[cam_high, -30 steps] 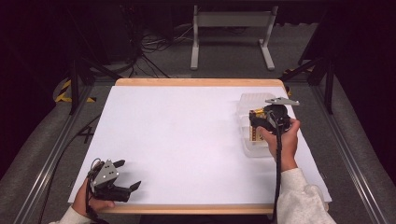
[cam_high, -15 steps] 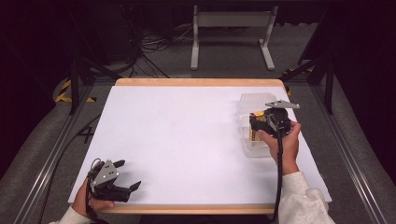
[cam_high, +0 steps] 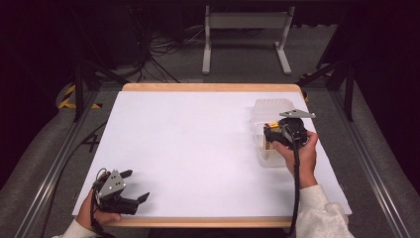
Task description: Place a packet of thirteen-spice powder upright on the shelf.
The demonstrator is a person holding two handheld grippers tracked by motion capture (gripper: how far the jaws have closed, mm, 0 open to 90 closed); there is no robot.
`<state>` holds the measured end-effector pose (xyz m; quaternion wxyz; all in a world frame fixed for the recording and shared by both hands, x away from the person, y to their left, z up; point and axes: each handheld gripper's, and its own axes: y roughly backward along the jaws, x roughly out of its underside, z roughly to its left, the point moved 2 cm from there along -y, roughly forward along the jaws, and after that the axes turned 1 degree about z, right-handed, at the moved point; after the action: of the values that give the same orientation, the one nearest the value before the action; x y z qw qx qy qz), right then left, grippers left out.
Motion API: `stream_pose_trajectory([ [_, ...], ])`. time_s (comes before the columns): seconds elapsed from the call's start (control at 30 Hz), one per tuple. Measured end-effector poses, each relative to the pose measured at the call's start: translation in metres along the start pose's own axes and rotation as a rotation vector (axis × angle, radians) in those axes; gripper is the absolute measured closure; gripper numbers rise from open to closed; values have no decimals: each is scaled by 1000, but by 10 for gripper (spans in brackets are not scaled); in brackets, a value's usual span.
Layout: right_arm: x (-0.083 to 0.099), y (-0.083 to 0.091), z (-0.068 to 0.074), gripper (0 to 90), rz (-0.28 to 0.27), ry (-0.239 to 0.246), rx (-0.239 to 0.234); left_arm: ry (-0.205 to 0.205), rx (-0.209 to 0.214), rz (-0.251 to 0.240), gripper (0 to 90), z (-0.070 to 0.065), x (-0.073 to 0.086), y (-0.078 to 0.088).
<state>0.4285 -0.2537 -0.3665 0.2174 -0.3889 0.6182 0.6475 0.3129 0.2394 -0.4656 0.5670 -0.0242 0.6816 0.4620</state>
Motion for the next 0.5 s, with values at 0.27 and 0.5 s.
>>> stream_pose_trajectory([
  [0.27,4,0,-1,299,3,8,-3,1,-2,-5,59,0,0,0],
  [0.5,8,0,-2,297,10,16,-13,1,-3,-7,59,0,0,1],
])
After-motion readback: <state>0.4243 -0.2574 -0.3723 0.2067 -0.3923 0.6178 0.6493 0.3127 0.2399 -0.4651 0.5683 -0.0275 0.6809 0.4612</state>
